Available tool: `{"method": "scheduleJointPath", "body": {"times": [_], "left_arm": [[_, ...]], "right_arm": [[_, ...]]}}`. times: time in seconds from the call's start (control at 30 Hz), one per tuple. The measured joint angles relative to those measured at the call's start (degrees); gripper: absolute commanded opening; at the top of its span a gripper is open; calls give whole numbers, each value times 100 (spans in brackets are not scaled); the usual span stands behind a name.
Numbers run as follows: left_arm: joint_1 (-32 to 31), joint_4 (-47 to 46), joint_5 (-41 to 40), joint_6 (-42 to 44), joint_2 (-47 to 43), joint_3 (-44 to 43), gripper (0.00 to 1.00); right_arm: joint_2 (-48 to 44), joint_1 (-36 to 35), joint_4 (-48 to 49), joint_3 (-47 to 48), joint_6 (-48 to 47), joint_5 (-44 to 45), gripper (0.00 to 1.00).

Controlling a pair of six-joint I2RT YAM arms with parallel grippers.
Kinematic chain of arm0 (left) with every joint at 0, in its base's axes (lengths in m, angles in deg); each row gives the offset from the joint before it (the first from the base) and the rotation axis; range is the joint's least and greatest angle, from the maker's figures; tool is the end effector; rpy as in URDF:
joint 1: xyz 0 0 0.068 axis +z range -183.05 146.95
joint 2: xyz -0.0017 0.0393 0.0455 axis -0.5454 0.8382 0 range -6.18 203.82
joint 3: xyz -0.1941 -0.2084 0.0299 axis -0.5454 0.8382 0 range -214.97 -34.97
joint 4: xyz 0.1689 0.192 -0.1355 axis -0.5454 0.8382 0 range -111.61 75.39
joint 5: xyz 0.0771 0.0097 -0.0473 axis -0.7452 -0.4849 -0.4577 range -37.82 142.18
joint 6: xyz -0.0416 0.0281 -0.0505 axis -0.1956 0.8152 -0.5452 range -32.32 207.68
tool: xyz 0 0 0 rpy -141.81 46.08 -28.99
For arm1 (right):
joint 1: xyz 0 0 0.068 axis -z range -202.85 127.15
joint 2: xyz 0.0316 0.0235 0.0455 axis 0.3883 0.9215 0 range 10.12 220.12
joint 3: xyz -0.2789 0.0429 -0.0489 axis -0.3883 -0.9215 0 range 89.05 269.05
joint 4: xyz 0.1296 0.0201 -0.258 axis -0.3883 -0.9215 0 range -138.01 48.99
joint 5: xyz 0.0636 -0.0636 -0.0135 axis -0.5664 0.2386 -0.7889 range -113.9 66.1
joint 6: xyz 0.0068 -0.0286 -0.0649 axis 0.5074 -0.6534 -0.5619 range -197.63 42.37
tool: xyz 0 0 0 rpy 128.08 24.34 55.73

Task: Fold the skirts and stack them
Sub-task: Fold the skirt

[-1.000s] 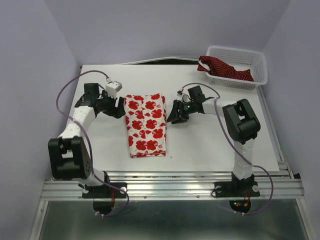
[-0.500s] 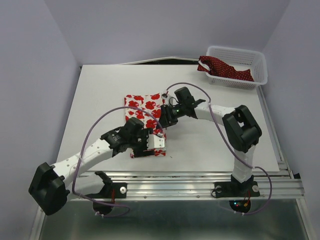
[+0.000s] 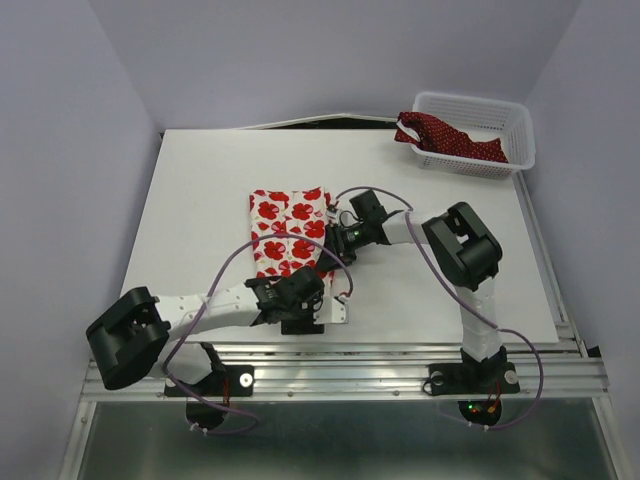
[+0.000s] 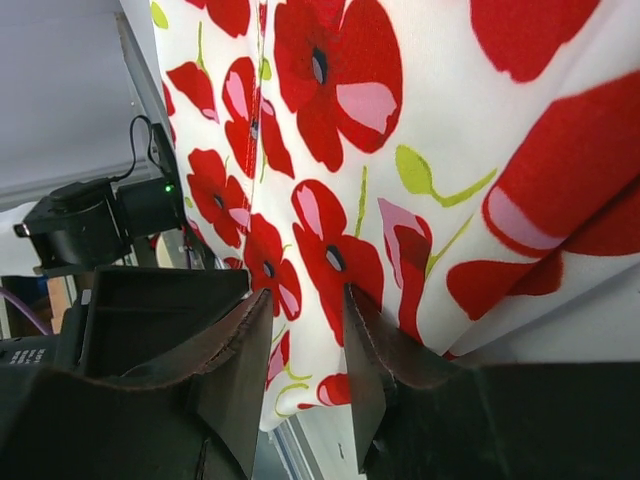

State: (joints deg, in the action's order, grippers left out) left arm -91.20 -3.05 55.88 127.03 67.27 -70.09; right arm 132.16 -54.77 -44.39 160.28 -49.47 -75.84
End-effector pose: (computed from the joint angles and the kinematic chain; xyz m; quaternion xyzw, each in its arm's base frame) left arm 0.1370 -0.2279 0.1457 0.7264 0.6248 -0.0770 0.2759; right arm 0.3591 0.2782 0.0850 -0.1627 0.8506 0.4991 0.0306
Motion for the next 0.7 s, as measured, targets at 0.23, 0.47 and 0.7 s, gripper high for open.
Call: {"method": "scheduleJointPath", "body": {"times": [0.23,0.47,0.7], "left_arm": [[0,-627,-739,-247,313,-24,54],[-20,-1032,-1143,-229,544,37,20],[-13,-826,-957,-146,350,44,0]], "right_arm": [[94,0,-103,122,-85,-85,40],[142,0,-175,188,-140,-131,39],[160,-2,-238,225,-184,-157,43]]}}
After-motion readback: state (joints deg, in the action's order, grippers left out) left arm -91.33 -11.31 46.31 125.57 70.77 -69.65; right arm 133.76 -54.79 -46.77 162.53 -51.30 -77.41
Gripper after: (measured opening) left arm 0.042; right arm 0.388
